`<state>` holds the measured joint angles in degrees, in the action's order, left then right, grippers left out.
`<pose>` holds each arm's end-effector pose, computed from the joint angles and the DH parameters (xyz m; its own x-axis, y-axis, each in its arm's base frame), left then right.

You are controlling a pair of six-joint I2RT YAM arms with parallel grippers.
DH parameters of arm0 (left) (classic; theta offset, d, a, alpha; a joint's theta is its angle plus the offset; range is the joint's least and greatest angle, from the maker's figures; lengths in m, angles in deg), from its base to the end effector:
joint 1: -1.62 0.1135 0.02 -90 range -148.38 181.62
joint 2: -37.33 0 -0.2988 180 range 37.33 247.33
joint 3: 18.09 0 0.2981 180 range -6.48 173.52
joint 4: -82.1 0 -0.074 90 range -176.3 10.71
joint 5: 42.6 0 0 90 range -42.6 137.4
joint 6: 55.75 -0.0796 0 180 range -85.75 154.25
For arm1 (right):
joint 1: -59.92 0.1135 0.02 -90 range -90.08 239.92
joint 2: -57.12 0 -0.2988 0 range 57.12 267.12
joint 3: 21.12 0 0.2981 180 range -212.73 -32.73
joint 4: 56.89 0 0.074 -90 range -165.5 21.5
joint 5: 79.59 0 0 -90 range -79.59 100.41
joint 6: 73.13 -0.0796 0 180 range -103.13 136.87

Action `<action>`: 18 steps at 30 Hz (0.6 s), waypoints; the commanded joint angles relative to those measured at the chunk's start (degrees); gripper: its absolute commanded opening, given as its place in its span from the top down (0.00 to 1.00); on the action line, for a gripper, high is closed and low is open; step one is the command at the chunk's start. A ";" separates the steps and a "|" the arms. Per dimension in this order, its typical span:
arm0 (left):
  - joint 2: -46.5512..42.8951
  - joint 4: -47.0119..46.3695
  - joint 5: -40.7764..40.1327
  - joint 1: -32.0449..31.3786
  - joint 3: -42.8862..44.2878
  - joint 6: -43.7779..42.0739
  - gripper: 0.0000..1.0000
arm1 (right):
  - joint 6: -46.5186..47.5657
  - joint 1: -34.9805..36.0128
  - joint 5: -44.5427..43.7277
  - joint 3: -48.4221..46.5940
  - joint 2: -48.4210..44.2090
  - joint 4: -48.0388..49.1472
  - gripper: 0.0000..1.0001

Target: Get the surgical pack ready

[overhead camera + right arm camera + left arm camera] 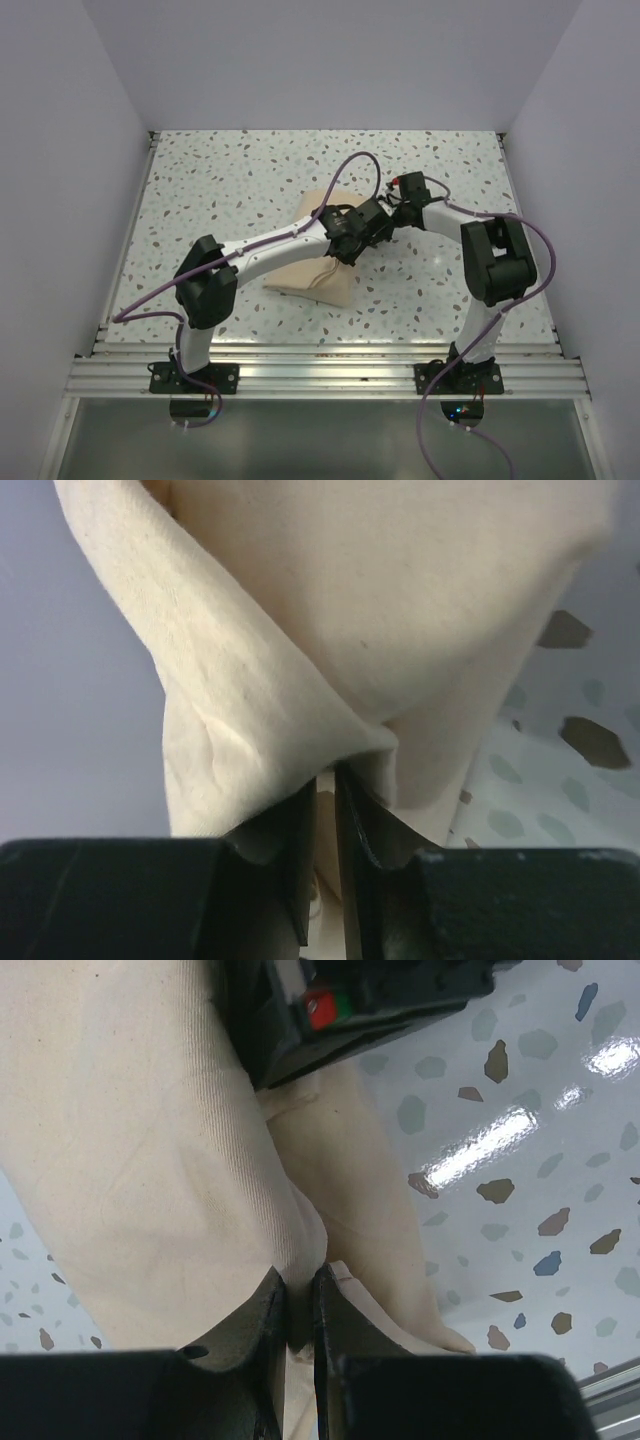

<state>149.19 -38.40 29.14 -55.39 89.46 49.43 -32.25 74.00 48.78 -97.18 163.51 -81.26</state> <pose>0.2902 -0.4012 0.2342 -0.6604 0.5606 -0.4996 0.5681 0.8081 0.1558 0.4152 0.1551 0.1383 -0.9254 0.3791 0.0048 0.2460 0.5907 0.7685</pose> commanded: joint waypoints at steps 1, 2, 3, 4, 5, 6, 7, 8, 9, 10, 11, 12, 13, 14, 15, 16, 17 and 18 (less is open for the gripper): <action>-1.02 -4.22 0.86 0.41 3.20 -1.73 1.00 | -6.06 3.31 -2.33 -1.74 1.27 11.07 0.83; -0.94 -4.30 0.86 0.41 3.20 -1.73 1.00 | -6.94 3.49 -2.60 -1.21 1.97 12.13 0.83; -0.41 -4.22 0.95 0.41 3.29 -1.73 1.00 | -7.99 3.40 -2.95 -0.34 1.89 15.36 0.83; -0.23 -4.13 1.12 0.41 3.37 -1.73 1.00 | -9.75 3.14 -3.21 0.45 1.81 16.61 0.82; 0.12 -4.04 1.12 0.41 3.46 -1.73 1.00 | -9.85 2.88 -3.39 1.77 1.28 17.32 0.82; 0.12 -4.04 1.12 0.41 3.38 -1.73 1.00 | -9.68 2.44 -3.48 2.04 1.02 16.71 0.80; 0.21 -4.04 1.12 0.41 3.29 -1.73 1.00 | -7.41 1.91 -3.83 1.87 0.84 14.97 0.79; 0.29 -4.13 1.12 0.41 2.94 -1.73 1.00 | -5.48 1.47 -4.44 0.56 0.49 8.34 0.77; 0.30 -4.22 1.04 0.41 2.67 -1.73 1.00 | -3.46 1.21 -4.97 -0.23 0.05 4.88 0.75; 0.47 -4.30 1.03 0.41 2.50 -1.73 1.00 | 0.22 -0.01 -6.02 -0.94 -0.48 1.89 0.72; 0.65 -4.31 1.03 0.41 2.15 -1.82 1.00 | 1.91 -0.72 -6.81 -1.90 -1.09 -0.93 0.69; 1.08 -4.22 1.12 0.41 2.06 -1.91 1.00 | 3.41 -1.51 -7.43 -2.26 -2.75 -6.00 0.66; 1.26 -4.22 1.38 0.41 1.88 -1.91 1.00 | 5.94 -3.52 -7.61 -2.26 -3.55 -7.71 0.62; 1.44 -4.30 1.47 0.41 1.62 -1.91 1.00 | 7.19 -4.58 -7.52 -2.61 -4.34 -9.64 0.60; 1.53 -4.39 1.56 0.41 1.44 -1.91 1.00 | 9.20 -6.77 -7.09 -2.70 -5.74 -12.53 0.58; 1.53 -4.57 1.91 0.41 1.18 -1.91 1.00 | 9.92 -7.66 -6.47 -2.79 -6.28 -13.52 0.56; 1.53 -4.92 2.00 0.41 0.83 -1.82 1.00 | 10.36 -8.54 -3.94 -3.23 -6.63 -13.96 0.50; 1.44 -5.09 2.26 0.41 0.65 -1.73 1.00 | 10.71 -9.07 -2.44 -3.75 -6.55 -14.66 0.46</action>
<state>150.52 -39.66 30.59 -54.82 89.81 49.08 -27.31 67.58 45.11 -98.49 159.67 -87.90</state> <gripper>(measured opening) 0.142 0.518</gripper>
